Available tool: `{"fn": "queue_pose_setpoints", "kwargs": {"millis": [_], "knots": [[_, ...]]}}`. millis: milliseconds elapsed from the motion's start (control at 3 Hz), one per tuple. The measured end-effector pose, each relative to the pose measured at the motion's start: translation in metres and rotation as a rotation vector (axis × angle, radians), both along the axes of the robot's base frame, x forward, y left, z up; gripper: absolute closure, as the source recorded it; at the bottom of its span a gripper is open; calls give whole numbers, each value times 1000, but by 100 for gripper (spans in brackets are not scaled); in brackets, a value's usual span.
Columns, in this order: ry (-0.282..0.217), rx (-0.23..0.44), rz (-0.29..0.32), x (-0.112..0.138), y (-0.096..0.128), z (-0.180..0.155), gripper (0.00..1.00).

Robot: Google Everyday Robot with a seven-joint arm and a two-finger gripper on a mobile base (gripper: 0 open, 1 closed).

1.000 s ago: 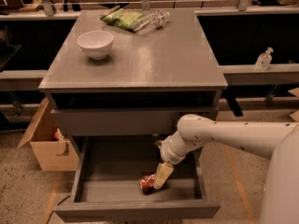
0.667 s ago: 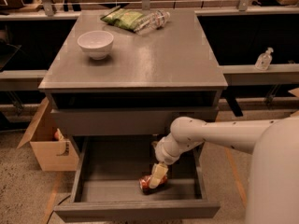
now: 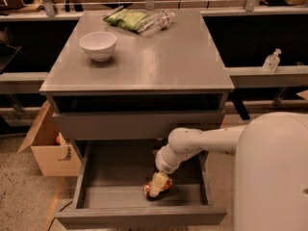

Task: Pick coke can from middle drawer and place on counter

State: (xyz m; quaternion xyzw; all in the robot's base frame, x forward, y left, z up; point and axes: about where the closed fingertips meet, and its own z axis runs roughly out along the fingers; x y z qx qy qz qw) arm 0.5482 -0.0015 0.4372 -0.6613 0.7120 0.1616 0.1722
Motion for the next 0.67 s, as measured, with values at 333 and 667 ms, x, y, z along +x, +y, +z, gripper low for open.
{"fn": "queue_pose_setpoints", "kwargs": {"millis": [333, 667], "knots": [[23, -6, -12, -3, -6, -20, 0], [43, 0, -27, -6, -13, -36, 0]]}}
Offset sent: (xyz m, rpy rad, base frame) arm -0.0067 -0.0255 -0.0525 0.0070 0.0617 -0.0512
